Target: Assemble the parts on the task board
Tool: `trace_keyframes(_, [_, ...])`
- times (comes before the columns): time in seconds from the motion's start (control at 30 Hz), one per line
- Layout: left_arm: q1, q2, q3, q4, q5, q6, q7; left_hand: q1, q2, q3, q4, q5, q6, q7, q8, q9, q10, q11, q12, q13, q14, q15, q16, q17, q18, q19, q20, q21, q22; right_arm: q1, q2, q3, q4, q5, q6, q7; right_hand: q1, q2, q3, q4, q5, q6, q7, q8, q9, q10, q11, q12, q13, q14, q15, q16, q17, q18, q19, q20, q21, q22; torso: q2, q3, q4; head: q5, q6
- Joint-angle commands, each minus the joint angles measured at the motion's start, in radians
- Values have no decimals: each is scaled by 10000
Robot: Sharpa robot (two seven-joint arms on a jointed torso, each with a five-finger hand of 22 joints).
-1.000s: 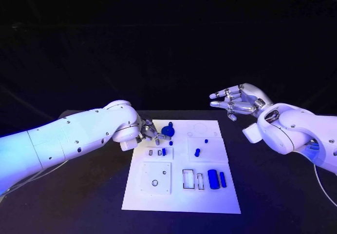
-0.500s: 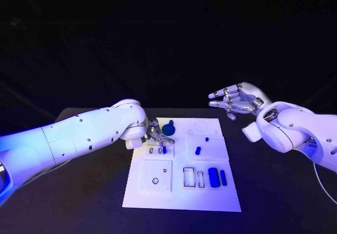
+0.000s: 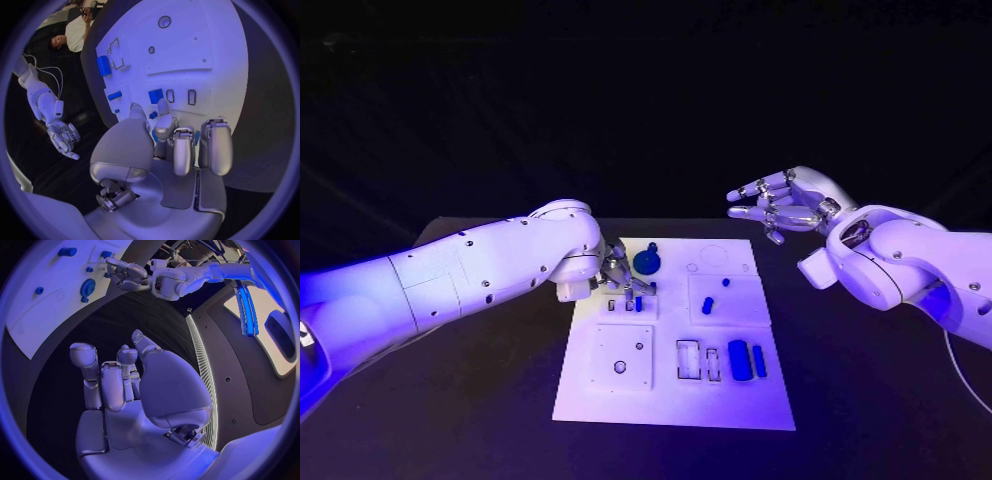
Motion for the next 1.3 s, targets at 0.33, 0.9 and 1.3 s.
trace_keyframes(0.33, [-8, 115, 3, -56, -113, 454, -304, 288, 63, 12, -78, -35, -77, -18, 140, 152, 113, -1, 86, 78, 1050, -60, 24, 2632, -114, 451, -75, 82, 1093, -24, 39, -6, -10, -162, 182, -20, -89, 75, -27, 15, 133, -85, -16, -67, -9, -48, 22, -59, -8, 388, -48, -34, 6, 157, 31, 6, -75, -21, 8, 3, 1, 0, -34])
trace_keyframes(0.9, [-39, 223, 2, -154, -145, 841, -554, 564, 175, 115, -104, -31, -129, -28, 240, 315, 154, -9, 155, 166, 1050, -65, 24, 2632, -125, 463, -77, 124, 1159, -27, 54, -9, 66, -60, 295, -2, -46, 119, -7, -15, 338, -92, -10, -69, -3, -73, 23, -77, -30, 395, -50, -55, 3, 159, 50, 5, -107, -50, 19, 5, 0, -50, -100])
trace_keyframes(1.3, [-78, 289, 3, -223, -134, 731, -611, 677, 202, 181, -112, -30, -159, -29, 271, 379, 134, -10, 132, 143, 1050, -65, 24, 2632, -124, 459, -78, 126, 1166, -33, 56, -12, 77, 83, 330, -8, -42, 128, -1, -19, 391, -92, -9, -68, -2, -83, 23, -89, -42, 396, -50, -58, 5, 159, 53, 5, -116, -59, 13, 15, 2, -62, -120])
